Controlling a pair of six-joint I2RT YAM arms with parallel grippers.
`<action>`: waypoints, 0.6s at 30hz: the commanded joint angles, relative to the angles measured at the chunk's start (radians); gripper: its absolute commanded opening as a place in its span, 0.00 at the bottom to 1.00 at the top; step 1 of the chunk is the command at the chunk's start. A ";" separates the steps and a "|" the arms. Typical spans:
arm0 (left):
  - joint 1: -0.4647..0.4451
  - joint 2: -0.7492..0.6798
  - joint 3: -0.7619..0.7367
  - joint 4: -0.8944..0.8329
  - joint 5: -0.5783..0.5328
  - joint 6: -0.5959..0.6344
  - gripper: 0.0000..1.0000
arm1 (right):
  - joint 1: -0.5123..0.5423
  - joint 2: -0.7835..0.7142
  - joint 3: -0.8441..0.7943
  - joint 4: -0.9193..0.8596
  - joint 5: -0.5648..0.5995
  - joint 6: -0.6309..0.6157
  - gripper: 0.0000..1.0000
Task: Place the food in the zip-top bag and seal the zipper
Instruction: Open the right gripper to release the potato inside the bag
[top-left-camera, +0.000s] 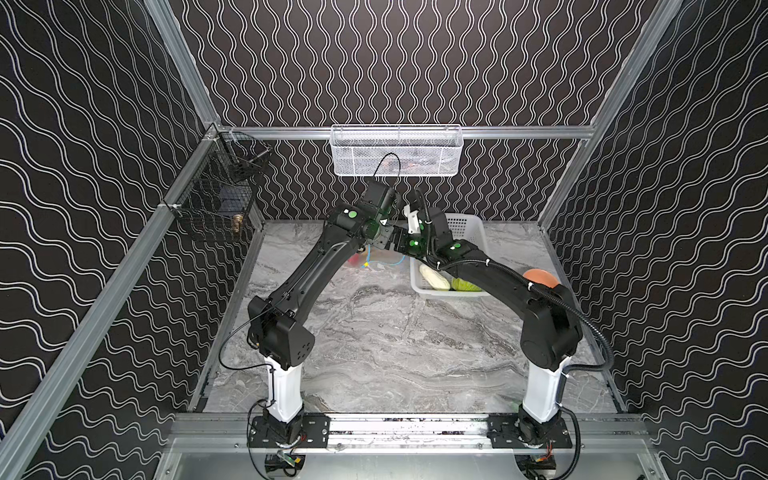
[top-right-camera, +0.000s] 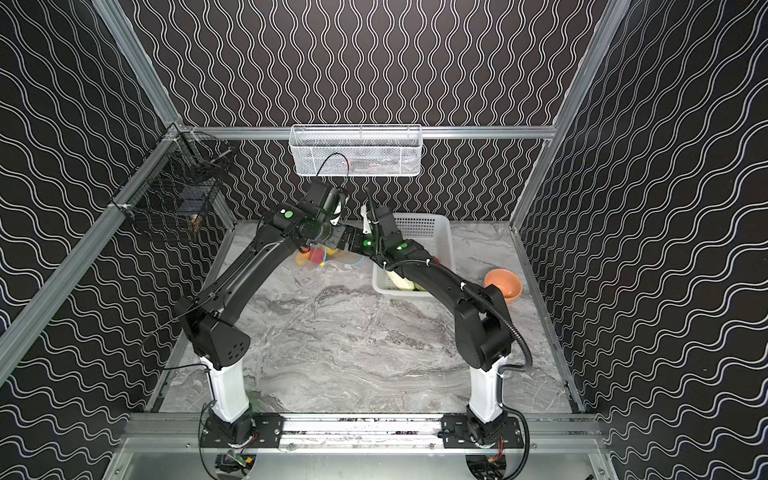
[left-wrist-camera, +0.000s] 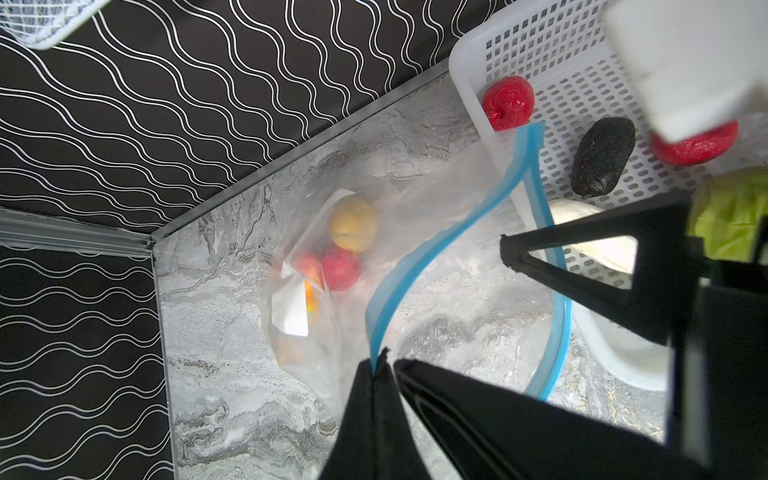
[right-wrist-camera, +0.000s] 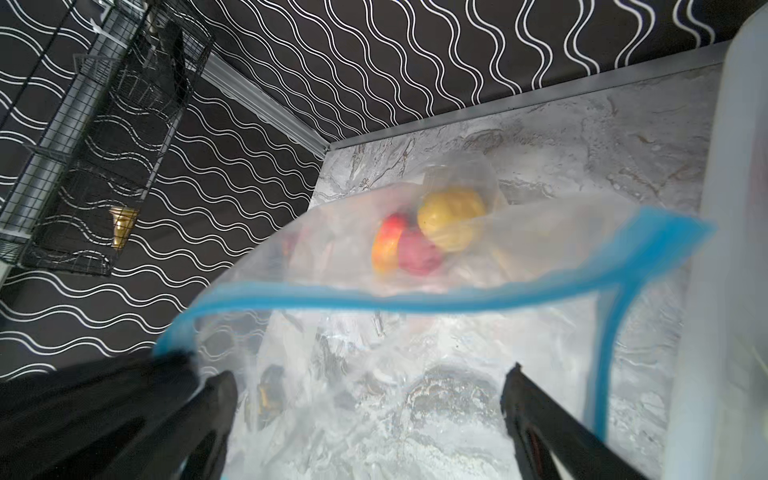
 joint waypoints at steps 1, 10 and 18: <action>0.000 -0.003 0.002 0.005 -0.004 0.000 0.00 | 0.004 -0.049 -0.022 -0.005 0.035 -0.025 0.99; 0.000 -0.019 -0.021 0.017 -0.025 0.012 0.00 | 0.009 -0.182 -0.170 -0.005 0.132 -0.062 0.99; -0.001 -0.023 -0.029 0.022 -0.032 0.015 0.00 | 0.011 -0.231 -0.192 -0.030 0.231 -0.105 0.99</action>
